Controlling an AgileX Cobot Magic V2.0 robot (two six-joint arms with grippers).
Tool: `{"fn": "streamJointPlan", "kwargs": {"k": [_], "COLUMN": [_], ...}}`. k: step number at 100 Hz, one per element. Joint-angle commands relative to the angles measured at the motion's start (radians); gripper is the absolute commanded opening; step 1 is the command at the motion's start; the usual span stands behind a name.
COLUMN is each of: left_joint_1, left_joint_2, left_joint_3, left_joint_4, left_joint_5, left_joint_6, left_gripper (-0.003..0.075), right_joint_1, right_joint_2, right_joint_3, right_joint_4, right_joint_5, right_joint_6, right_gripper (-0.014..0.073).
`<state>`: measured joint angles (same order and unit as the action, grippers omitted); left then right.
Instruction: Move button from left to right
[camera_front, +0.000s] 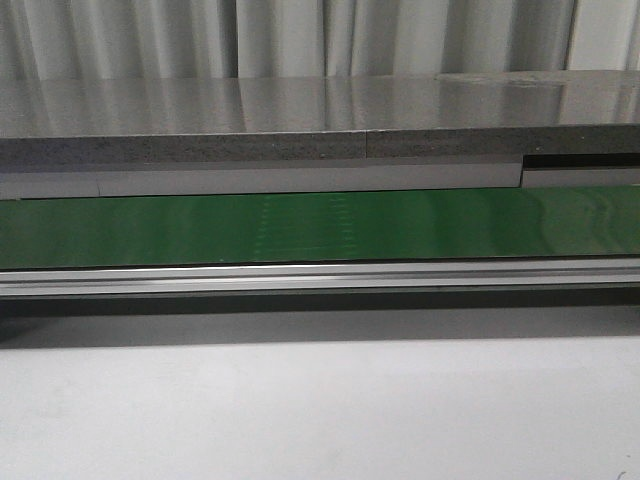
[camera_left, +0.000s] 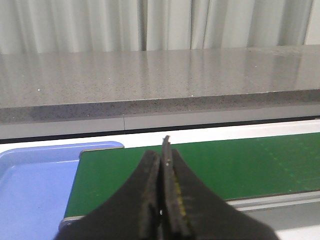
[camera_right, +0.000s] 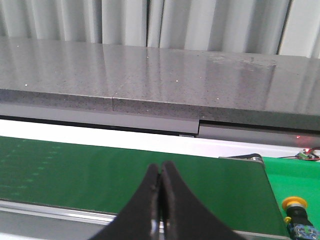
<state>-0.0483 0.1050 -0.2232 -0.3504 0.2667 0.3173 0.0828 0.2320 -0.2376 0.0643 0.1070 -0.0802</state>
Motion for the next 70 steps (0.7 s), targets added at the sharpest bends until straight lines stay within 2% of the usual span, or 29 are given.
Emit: {"fn": "streamJointPlan", "kwargs": {"k": [1,38,70], "left_joint_1": [-0.008,-0.008,-0.008], "left_joint_2": [0.010,0.010,0.010], "left_joint_3": [-0.025,-0.025,-0.025], "left_joint_4": [-0.015,-0.015,-0.015], "left_joint_5": [-0.072,-0.072,-0.072], "left_joint_6": [-0.005,-0.005,-0.005], "left_gripper": [-0.0020,-0.0020,-0.0020], "right_joint_1": [0.002,0.001,-0.005], "right_joint_2": [-0.032,-0.265,-0.260], "right_joint_3": [0.019,0.218,0.248], "right_joint_4": [-0.064,-0.019,-0.015], "right_joint_5": [-0.122,-0.129,-0.116], "right_joint_6": [0.080,0.091,0.091], "right_gripper": [-0.0067,-0.0067,-0.0067]}}
